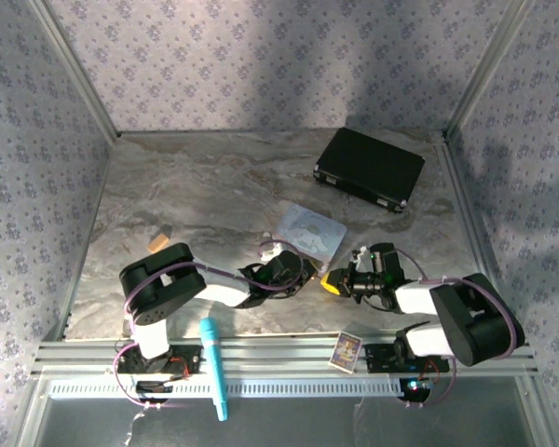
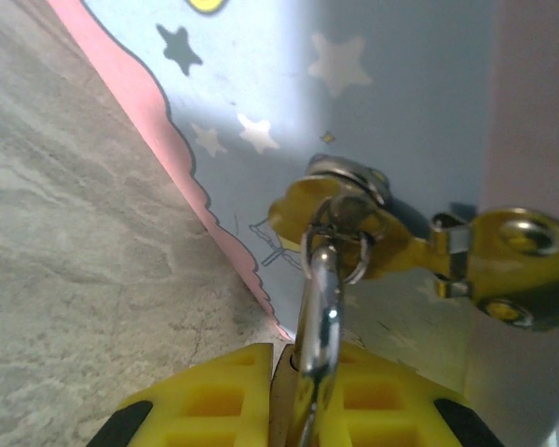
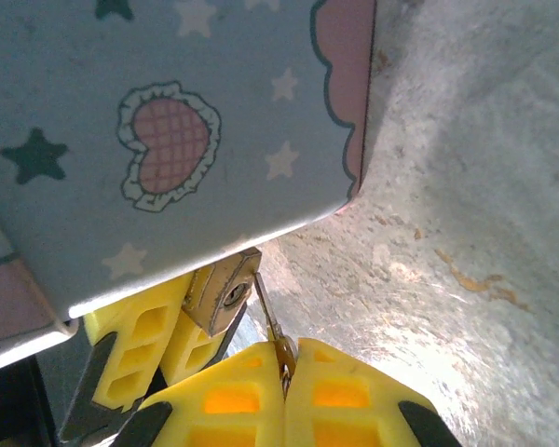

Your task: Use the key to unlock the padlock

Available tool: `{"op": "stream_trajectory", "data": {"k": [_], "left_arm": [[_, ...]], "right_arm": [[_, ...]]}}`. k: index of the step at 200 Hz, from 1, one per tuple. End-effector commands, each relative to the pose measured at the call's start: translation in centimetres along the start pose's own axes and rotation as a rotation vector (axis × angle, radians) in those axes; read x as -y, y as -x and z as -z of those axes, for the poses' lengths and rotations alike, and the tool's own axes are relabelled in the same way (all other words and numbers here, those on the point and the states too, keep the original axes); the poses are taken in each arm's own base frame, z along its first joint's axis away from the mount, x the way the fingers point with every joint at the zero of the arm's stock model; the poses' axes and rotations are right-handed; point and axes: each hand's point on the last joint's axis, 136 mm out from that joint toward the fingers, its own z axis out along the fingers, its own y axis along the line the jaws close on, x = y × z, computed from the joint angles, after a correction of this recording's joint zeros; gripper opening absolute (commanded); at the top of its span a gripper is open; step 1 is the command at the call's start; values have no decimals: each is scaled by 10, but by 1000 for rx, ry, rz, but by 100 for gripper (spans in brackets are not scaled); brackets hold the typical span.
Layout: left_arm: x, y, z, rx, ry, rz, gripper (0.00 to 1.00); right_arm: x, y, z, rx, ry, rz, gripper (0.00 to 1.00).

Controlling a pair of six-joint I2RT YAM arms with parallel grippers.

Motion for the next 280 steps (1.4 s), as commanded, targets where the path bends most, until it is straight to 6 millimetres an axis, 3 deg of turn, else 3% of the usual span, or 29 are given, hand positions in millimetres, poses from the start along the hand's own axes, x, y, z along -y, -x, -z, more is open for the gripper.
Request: {"op": "stream_trajectory", "data": {"k": [1,100,168,280], "left_arm": [[-53,-2,-4,-23,151,32,0],[-54,-11,-7,-59,116,96,0],[-35,-24,-8,-105,24,140,0],[-5,-37,-8,-181,-113,136,0]], "right_arm": [[-3,-4,2,-12,1,30,0],[-16,6,3,17,43,60,0],[-38,17,6,44,92,115,0],[-30,35,11,-74,157,67,0]]}}
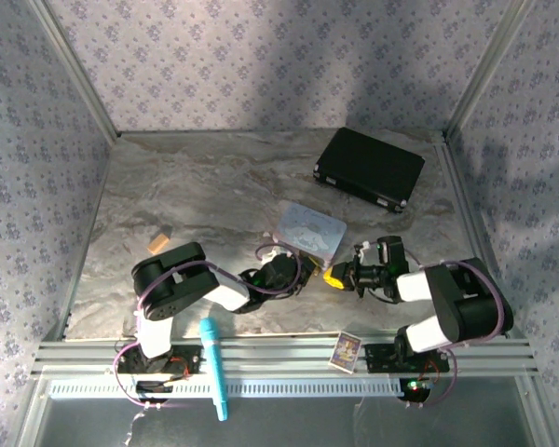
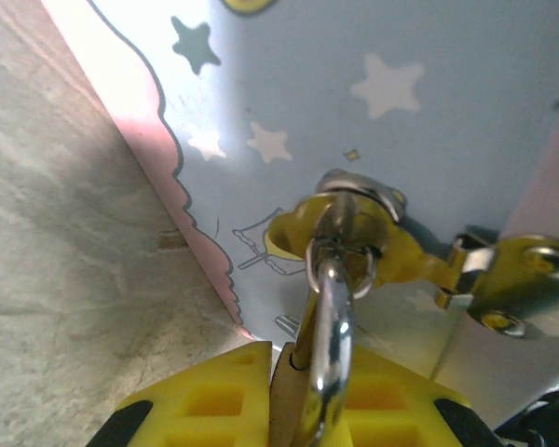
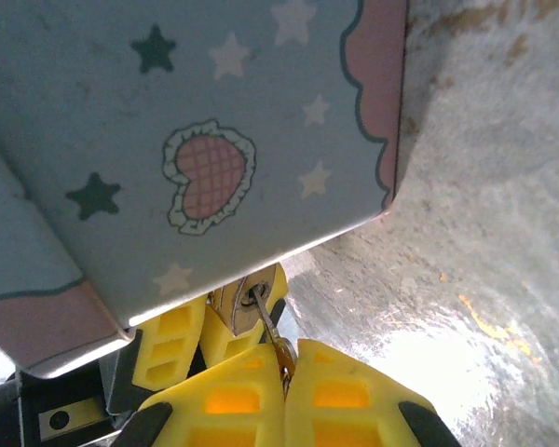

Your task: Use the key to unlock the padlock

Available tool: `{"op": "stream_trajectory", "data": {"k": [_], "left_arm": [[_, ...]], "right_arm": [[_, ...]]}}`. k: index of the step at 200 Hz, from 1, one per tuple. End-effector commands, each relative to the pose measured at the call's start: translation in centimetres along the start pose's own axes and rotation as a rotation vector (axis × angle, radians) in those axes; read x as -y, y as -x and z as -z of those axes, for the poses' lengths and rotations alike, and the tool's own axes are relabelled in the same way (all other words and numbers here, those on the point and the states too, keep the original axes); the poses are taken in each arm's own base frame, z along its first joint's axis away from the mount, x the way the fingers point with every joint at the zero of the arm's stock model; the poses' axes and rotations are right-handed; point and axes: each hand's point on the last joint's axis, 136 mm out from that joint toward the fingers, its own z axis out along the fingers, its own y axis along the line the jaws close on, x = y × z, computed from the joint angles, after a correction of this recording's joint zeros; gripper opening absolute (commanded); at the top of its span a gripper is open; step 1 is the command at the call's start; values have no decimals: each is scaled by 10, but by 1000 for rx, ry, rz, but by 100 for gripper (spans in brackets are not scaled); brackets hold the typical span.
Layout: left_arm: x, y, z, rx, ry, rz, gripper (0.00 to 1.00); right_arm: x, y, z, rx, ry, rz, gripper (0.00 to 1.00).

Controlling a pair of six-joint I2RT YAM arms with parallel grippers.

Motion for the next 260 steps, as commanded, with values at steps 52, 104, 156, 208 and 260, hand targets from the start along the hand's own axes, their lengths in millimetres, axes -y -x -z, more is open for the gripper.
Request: {"op": "stream_trajectory", "data": {"k": [52,104,156,208,260], "left_arm": [[0,-45,-3,-213,-17,11,0],[15,-49,-3,-236,-93,36,0],[15,-62,-6,-273,-69,23,0],[6,-60,-6,-260,-58,43,0],[-9,-46,-3,-200,35,50,0]], "right_arm": [[-20,24,4,-15,79,110,0],[-21,28,2,-8,83,105,0],[-43,34,-16,15,58,172,0],[-52,34,-22,45,34,209,0],[-45,30,-20,183,-132,412,0]]}}
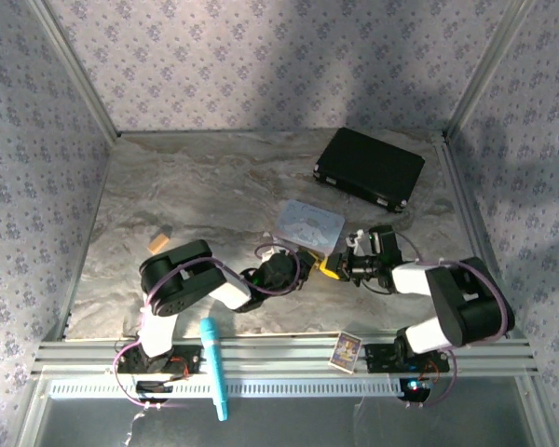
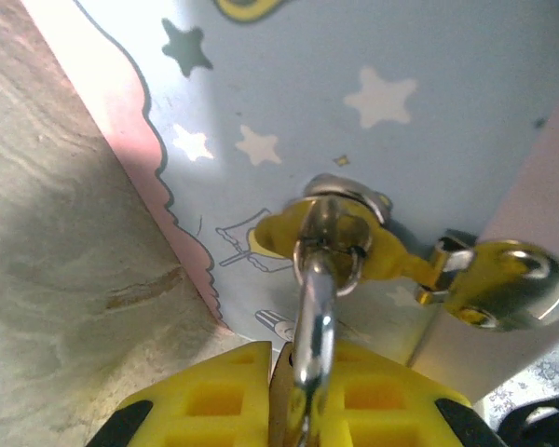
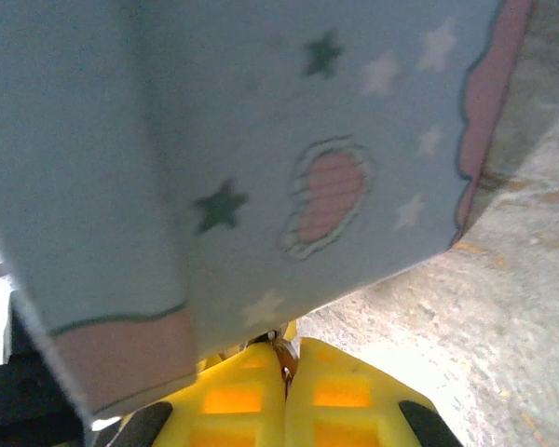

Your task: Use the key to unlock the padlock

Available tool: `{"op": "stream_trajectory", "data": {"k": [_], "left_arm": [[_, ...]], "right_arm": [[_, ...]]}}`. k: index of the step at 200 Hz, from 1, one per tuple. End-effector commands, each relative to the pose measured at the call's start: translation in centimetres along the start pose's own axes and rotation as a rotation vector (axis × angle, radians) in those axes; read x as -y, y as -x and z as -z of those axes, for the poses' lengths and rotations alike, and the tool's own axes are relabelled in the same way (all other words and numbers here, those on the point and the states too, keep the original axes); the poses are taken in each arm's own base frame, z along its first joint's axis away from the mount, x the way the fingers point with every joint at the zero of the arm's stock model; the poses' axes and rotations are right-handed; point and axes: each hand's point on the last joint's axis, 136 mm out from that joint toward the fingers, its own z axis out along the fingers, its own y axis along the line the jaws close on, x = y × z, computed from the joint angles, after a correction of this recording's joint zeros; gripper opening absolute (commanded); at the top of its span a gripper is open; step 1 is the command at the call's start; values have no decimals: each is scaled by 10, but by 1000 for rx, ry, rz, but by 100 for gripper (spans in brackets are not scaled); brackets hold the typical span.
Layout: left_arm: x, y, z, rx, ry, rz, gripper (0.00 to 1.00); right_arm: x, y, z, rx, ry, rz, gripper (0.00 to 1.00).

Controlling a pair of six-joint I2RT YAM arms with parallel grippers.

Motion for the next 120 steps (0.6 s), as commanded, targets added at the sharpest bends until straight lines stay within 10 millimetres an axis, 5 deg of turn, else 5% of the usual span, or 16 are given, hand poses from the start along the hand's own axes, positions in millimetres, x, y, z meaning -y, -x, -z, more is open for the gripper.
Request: {"op": "stream_trajectory", "data": {"k": [1,13,39,120], "left_arm": [[-22,-54,6,-218,114,-3,0],[-21,-55,5,-217,110,0,0],[-27,-50,5,-201,122,6,0],[-70,-19,26,-136,441,-79,0]], "right_arm": [[-27,18,-4,120,-27,240,0],[-29,13,-9,96,-14,243,3],[-22,14,-10,60,20,163,36],[24,12,29,238,-448,451,53]]}}
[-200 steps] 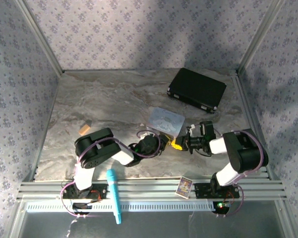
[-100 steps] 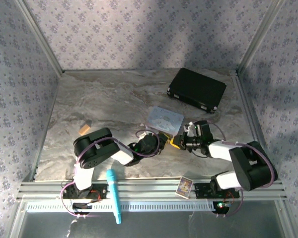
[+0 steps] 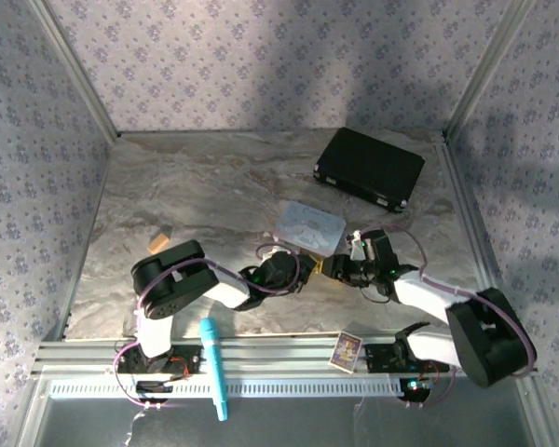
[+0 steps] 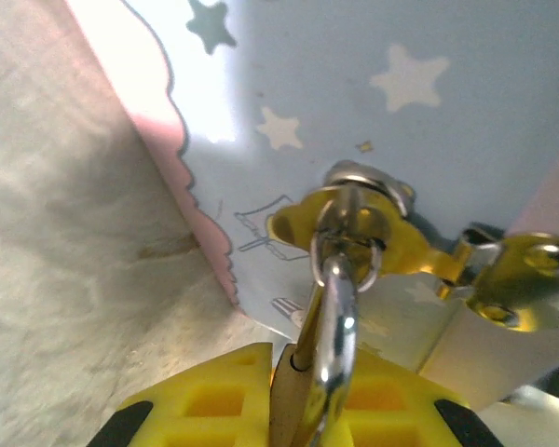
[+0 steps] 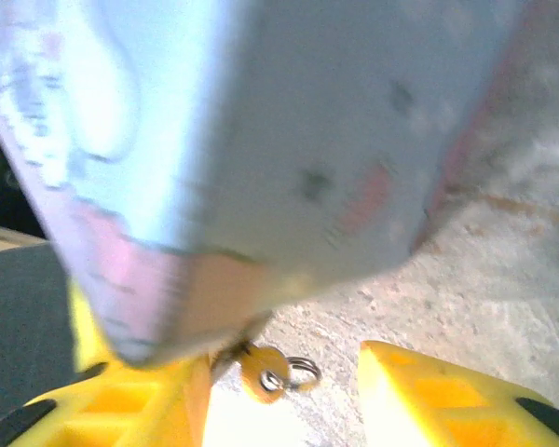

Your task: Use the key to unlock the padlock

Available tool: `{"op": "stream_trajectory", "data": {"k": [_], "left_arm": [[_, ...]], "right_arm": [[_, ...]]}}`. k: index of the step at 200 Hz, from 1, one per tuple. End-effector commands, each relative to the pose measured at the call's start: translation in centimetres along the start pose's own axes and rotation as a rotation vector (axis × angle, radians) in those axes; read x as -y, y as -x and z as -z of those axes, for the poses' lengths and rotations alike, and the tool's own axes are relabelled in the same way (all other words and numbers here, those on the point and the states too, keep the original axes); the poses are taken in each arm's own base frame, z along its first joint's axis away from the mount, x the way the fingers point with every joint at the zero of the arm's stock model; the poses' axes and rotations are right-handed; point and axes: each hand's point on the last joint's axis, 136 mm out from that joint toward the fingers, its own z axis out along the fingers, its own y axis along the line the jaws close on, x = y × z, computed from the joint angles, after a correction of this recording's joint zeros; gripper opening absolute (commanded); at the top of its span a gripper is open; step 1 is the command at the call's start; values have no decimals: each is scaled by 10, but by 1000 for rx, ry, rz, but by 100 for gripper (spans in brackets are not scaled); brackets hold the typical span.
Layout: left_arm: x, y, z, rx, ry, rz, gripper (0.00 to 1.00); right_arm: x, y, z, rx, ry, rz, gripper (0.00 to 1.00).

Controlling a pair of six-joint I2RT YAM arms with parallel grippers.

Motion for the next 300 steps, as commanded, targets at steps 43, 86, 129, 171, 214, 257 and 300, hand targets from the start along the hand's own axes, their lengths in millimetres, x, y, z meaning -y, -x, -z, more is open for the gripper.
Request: {"op": "stream_trajectory", "data": {"k": [43,86,129,171,214,257,300], "left_arm": [[-62,0,33,-67,445,-138,0],[-61,3,29,-81,412,-111,0],[-56,4,30,-79,401,-115,0],[-54,3,30,-85,385,-106,0],[-57,1,26,-103,377,-95,0],[-54,1,25,-105,373,-101,0],[-50,-2,22,-119,357,-99,0]], "right_arm": [[15,13,24,228,-341,454,61],[-15,-4,21,246,-166,594,50],[-24,-16,12,205,-171,700,46],[-24,-16,1,183,-209,733,44],[-33,-17,-8,157,-186,799,38],[-34,-22,-19,111,-201,828,44],[-36,-16,-19,142,-213,853,45]]}}
